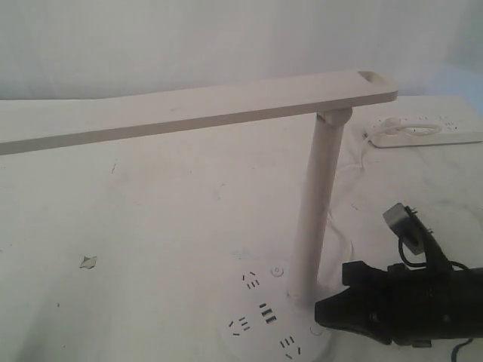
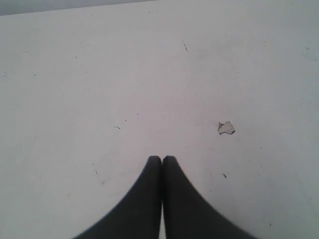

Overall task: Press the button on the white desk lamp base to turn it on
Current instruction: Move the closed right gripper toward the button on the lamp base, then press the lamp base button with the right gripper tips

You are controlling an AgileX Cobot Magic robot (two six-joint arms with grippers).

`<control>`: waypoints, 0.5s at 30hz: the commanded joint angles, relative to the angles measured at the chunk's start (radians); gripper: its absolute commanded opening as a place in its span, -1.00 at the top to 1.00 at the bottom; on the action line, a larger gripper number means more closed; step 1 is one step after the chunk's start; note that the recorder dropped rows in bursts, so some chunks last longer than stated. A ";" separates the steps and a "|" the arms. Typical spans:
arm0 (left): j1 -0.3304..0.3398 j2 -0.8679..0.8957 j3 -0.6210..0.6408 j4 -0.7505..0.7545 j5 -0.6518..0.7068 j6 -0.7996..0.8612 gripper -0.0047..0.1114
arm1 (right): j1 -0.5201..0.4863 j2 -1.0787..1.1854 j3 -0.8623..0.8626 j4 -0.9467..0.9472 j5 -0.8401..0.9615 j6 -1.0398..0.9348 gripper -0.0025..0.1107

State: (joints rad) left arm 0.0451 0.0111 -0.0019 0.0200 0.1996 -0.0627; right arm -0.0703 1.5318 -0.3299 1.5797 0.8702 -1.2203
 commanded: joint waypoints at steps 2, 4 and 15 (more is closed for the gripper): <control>0.002 0.001 0.002 -0.004 0.002 0.000 0.92 | 0.003 0.069 -0.009 0.051 0.025 -0.074 0.96; 0.002 0.001 0.002 -0.004 0.002 0.000 0.92 | 0.003 0.087 -0.009 0.046 0.023 -0.080 0.96; 0.002 0.001 0.002 -0.004 0.002 0.000 0.92 | 0.003 0.156 -0.009 0.041 -0.012 -0.085 0.96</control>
State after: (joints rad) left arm 0.0451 0.0111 -0.0019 0.0200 0.1996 -0.0627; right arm -0.0703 1.6751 -0.3357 1.6209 0.8862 -1.2876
